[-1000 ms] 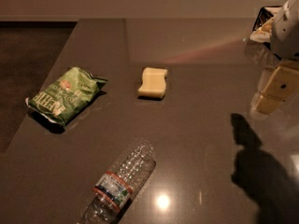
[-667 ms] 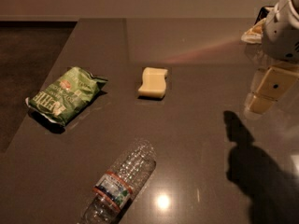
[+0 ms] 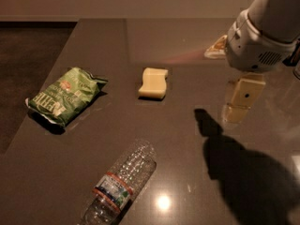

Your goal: Place water bottle upright

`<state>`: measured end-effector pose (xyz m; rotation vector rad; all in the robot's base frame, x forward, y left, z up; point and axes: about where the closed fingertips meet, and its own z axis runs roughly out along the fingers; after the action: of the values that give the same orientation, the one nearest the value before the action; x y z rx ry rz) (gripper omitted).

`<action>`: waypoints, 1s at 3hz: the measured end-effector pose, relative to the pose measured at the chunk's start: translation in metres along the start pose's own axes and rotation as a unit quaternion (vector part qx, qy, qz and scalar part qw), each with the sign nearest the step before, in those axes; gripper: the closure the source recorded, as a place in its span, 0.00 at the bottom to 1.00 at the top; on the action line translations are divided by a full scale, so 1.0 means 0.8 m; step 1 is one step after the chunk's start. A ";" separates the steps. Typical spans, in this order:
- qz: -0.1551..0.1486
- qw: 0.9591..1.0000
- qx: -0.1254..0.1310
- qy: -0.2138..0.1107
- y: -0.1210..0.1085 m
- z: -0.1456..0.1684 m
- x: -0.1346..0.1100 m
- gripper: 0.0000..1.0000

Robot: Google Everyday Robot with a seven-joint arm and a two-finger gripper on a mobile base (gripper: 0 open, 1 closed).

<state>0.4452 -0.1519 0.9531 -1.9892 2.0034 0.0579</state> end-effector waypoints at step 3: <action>-0.194 0.975 -0.101 -0.028 0.060 0.077 -0.133 0.00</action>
Offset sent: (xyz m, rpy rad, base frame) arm -0.0496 0.1325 -0.0495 -0.0344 0.1602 0.5204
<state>0.4083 -0.0324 0.9122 -2.4418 1.5963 0.2325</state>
